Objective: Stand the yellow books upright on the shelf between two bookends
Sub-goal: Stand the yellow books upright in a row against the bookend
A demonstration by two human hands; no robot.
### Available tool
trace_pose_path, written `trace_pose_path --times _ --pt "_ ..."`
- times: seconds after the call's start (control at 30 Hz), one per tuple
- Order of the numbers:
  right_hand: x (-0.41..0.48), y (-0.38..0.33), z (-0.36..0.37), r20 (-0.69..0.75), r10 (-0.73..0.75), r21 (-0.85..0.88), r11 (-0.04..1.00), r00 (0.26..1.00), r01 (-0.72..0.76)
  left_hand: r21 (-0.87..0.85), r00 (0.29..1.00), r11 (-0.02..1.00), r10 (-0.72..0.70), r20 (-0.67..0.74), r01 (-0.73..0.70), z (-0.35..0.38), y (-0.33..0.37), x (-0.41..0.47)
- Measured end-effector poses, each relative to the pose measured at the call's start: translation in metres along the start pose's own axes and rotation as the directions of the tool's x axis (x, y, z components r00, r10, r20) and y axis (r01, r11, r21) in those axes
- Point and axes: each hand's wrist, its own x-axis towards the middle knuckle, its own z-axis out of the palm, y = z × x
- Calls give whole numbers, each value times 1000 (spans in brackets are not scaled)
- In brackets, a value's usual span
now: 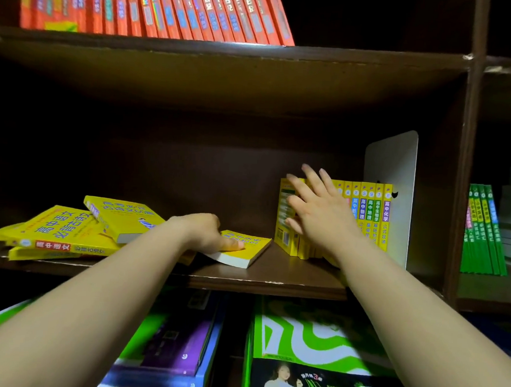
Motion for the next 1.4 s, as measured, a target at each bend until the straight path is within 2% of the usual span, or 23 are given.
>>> trace_pose_path --times 0.1,0.17,0.23,0.3,0.4,0.53,0.63,0.77,0.9,1.03,1.17,1.27,1.33,1.4 --pt "-2 0 0 -8 16 42 999 1000 -15 -7 995 1000 3 -101 -4 1 -2 -1" --pt "-2 -1 -1 -18 49 86 995 999 -47 -182 983 980 44 -181 -77 2 -1 0" --pt "-4 -1 -2 -24 99 142 985 995 -95 -427 961 884 75 -267 -188 2 2 -1" --pt "-6 -1 -2 -20 122 173 978 992 -116 -549 949 802 66 -310 -235 4 6 -3" --pt "-7 -2 -3 -17 137 219 967 990 -130 -577 911 776 -8 -413 -255 4 6 -5" --pt "-7 -2 -4 -18 151 261 955 988 -141 -501 777 809 -90 -623 -307 -1 9 -8" --pt "-6 -2 -4 -19 153 285 948 988 -141 -445 721 835 -86 -688 -324 1 21 -9" --pt "-7 0 -1 -42 150 329 936 988 -128 -377 765 881 -28 -644 -285 14 44 0" --pt "-7 1 1 -53 141 354 928 989 -113 -282 790 903 93 -606 -323 25 54 7" --pt "-7 2 1 -62 138 382 918 988 -104 -383 862 817 248 -442 -431 31 58 8" --pt "-8 2 1 -65 150 421 901 987 -109 -598 905 693 203 -373 -402 27 55 12" --pt "-8 2 1 -68 163 449 886 984 -115 -671 927 648 164 -337 -359 26 54 15" --pt "-9 2 1 -68 168 454 883 983 -120 -682 924 637 142 -355 -359 26 57 16" --pt "-9 2 1 -63 167 447 886 984 -122 -701 897 585 118 -425 -409 23 62 16"
